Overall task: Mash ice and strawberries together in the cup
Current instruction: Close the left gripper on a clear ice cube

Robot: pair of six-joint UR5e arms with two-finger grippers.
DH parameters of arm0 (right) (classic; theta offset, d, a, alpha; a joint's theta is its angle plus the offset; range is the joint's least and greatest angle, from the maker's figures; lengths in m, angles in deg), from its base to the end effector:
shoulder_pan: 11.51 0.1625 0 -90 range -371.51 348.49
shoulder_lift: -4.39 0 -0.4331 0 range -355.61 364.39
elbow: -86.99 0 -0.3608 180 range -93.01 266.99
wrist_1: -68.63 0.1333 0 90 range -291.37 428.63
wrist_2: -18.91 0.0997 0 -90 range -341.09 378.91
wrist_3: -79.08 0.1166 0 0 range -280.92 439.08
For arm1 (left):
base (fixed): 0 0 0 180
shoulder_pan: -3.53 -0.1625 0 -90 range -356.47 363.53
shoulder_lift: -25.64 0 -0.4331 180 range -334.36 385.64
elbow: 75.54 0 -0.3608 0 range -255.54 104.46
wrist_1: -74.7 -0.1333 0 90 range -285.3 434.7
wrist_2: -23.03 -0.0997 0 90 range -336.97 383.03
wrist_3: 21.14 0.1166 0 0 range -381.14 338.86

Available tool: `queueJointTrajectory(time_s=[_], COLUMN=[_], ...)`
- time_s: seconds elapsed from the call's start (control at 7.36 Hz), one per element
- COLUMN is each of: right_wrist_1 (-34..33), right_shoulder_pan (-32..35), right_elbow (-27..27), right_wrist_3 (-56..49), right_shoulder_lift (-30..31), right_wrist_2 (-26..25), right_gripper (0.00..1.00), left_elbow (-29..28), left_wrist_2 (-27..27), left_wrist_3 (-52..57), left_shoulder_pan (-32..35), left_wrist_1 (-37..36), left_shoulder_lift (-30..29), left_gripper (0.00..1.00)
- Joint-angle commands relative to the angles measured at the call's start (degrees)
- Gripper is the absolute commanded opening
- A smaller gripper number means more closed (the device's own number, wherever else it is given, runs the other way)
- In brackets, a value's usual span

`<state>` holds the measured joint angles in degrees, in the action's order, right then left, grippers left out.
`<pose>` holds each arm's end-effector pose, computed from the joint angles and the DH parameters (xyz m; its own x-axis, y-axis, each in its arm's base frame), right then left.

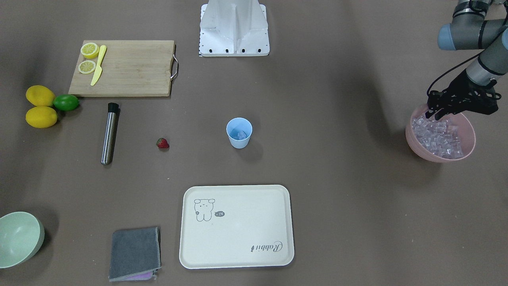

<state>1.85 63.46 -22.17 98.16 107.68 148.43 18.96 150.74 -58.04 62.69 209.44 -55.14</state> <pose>-0.0441 -0.3922 0.5772 0.7023 -0.1956 0.6845 -0.0031 0.9607 0.2777 0.1651 -0.3974 0.6262 0.6177 0.1996 -0.7607 -0.0272 0.9721 0.2330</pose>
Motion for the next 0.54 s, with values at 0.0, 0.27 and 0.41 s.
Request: queueJointTrajectory(time_s=[0.0,0.27,0.41], right_wrist_1=[-0.01,-0.01,-0.01], right_shoulder_pan=[0.0,0.0,0.0], right_elbow=[0.0,-0.09,-0.09], right_wrist_3=[0.0,0.0,0.0], right_shoulder_lift=[-0.01,-0.01,-0.01], right_wrist_2=[0.03,0.12,0.12], right_gripper=[1.0,1.0,1.0], left_elbow=[0.24,0.86,1.47], left_wrist_2=[0.18,0.88,2.54], left_wrist_3=[-0.01,0.08,0.26], left_shoulder_pan=[0.16,0.6,0.95], left_wrist_1=[0.0,-0.35,-2.26], left_shoulder_lift=[0.09,-0.09,-0.61], left_gripper=[0.02,0.0,0.0])
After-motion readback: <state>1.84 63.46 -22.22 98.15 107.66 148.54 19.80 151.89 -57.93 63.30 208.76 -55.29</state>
